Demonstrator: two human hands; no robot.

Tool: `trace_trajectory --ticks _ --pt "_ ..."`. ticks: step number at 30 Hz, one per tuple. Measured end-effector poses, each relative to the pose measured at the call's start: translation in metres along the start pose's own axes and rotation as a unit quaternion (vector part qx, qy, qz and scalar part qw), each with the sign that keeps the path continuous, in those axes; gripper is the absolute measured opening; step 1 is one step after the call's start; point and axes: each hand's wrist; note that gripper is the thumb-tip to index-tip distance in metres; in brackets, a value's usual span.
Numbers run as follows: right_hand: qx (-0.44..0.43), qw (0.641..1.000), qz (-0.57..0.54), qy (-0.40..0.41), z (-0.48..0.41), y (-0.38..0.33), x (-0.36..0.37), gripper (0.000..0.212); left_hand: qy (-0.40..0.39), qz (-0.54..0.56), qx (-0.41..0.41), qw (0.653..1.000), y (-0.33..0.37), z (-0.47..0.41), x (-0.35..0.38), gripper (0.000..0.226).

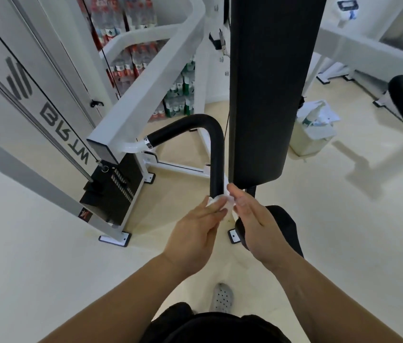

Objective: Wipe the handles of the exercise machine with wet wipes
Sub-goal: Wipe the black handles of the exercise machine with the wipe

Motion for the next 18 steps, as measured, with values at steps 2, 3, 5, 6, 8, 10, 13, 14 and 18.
trace_trajectory --ticks 2,3,5,6,8,10,13,14,18 --pt "-0.007 0.999 0.015 0.031 0.012 -0.004 0.007 0.039 0.016 0.056 -0.021 0.998 0.001 0.01 -0.012 0.038" --pt "-0.012 0.999 0.024 0.042 0.018 -0.006 0.011 0.033 0.023 0.086 -0.031 0.996 0.002 0.014 -0.019 0.037" --pt "-0.026 0.998 0.032 0.057 0.03 -0.008 0.018 0.035 0.032 0.137 -0.037 0.989 0.009 0.019 -0.032 0.037" --pt "-0.033 0.997 0.027 0.064 0.035 -0.008 0.021 0.036 0.037 0.156 -0.039 0.986 0.015 0.02 -0.038 0.035" --pt "-0.051 0.995 0.022 0.082 0.049 -0.01 0.024 0.039 0.045 0.2 -0.066 0.977 0.031 0.018 -0.046 0.034" --pt "-0.077 0.987 0.066 0.121 0.063 -0.012 0.021 0.047 0.035 0.254 -0.104 0.961 0.051 0.013 -0.05 0.038" --pt "-0.117 0.967 0.124 0.191 0.081 -0.015 0.003 0.052 -0.011 0.354 -0.177 0.918 0.079 0.002 -0.044 0.038" --pt "-0.124 0.961 0.142 0.202 0.087 -0.014 -0.006 0.054 -0.032 0.4 -0.21 0.892 0.088 -0.003 -0.039 0.035" --pt "-0.11 0.941 0.245 0.205 0.107 0.004 -0.048 0.063 -0.072 0.503 -0.279 0.815 0.125 -0.025 -0.009 0.032"
Point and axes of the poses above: each hand's wrist, its own z-axis away from the middle knuckle, its own x-axis out of the palm, y = z × x, and after that the axes turned 4 degrees about x, right-handed
